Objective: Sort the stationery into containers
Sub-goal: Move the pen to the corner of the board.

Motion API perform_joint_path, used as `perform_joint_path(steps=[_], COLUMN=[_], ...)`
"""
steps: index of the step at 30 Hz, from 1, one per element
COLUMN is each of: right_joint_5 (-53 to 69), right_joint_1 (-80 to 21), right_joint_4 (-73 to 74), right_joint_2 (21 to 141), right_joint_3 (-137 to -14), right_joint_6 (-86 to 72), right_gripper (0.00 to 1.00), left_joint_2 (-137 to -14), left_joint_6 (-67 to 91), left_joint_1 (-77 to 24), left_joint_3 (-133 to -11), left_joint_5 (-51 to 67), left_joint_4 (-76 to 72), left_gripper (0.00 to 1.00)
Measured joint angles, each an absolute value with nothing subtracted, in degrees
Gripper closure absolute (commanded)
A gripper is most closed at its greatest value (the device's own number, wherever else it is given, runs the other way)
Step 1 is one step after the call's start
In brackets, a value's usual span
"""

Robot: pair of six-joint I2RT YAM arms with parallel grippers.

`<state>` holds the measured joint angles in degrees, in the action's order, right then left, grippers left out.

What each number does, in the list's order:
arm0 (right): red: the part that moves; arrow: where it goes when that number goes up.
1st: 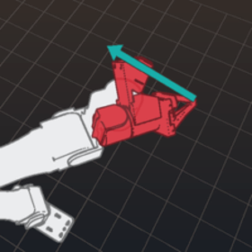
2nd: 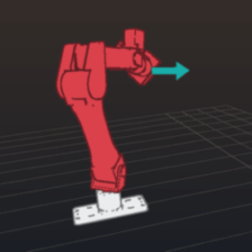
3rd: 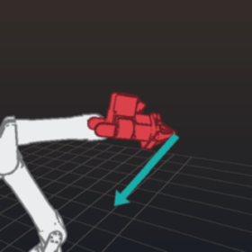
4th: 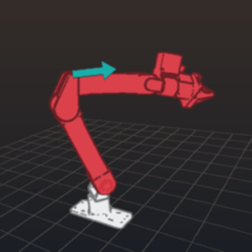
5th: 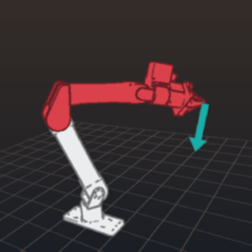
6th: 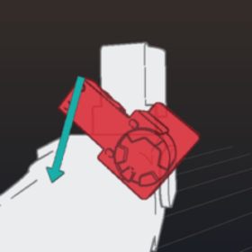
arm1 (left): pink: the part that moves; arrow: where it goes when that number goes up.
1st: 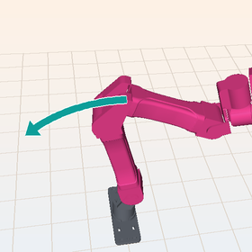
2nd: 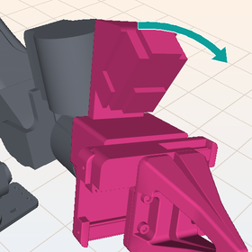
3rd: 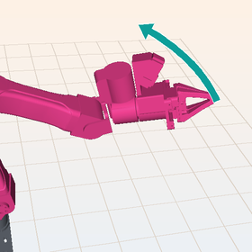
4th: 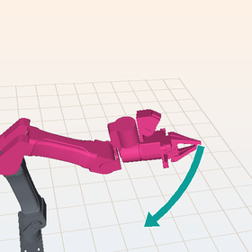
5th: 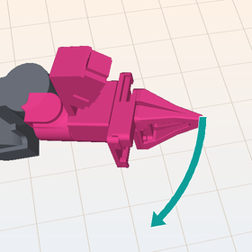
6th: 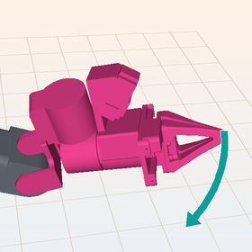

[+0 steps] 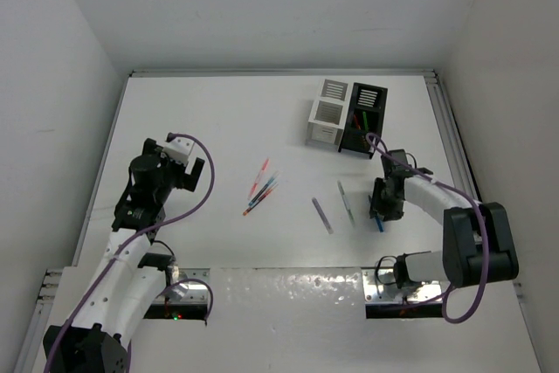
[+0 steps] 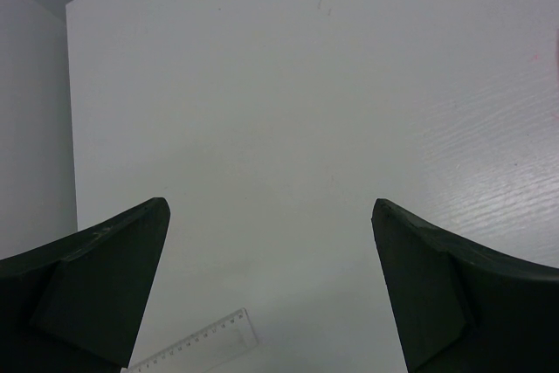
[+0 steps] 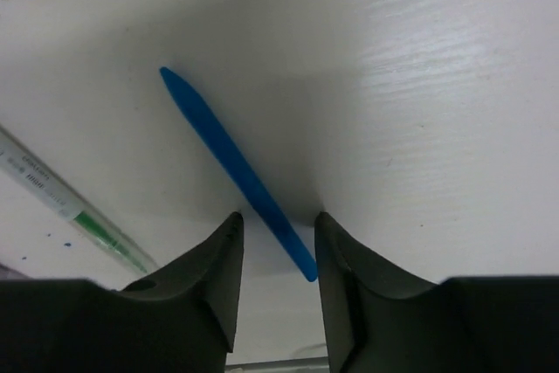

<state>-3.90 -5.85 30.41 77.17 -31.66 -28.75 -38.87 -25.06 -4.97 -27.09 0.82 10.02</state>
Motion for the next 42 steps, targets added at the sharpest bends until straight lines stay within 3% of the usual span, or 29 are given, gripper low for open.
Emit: perform_joint_path(steps=[6, 27, 33, 42], right_joint_5=[-4.34, -1.48, 0.58, -4.8], right_joint_1=[-6.68, -18.79, -13.04, -0.67], right_joint_4=[29.69, 18.57, 16.6, 20.64], right_joint_2=[79.85, 80.77, 83.24, 93.36], right_joint_3=[-32.82, -32.21, -33.56, -44.88], right_joint_6=[-28.8, -33.89, -37.43, -34.79], right_gripper=[1.0, 1.0, 1.0, 1.0], left_joint_2=[-38.74, -38.81, -39.05, -39.03], left_joint_6=[-25.04, -25.04, -25.06, -25.34], left_joint_1=[-4.95, -5.21, -5.21, -5.21], left_joint_3=[-27.09, -27.09, -27.09, -27.09], left_joint_5=[0.71, 5.67, 5.78, 4.69], left_joint_4=[10.04, 10.07, 10.09, 10.07], left_gripper=[0.0, 0.0, 0.0, 0.0])
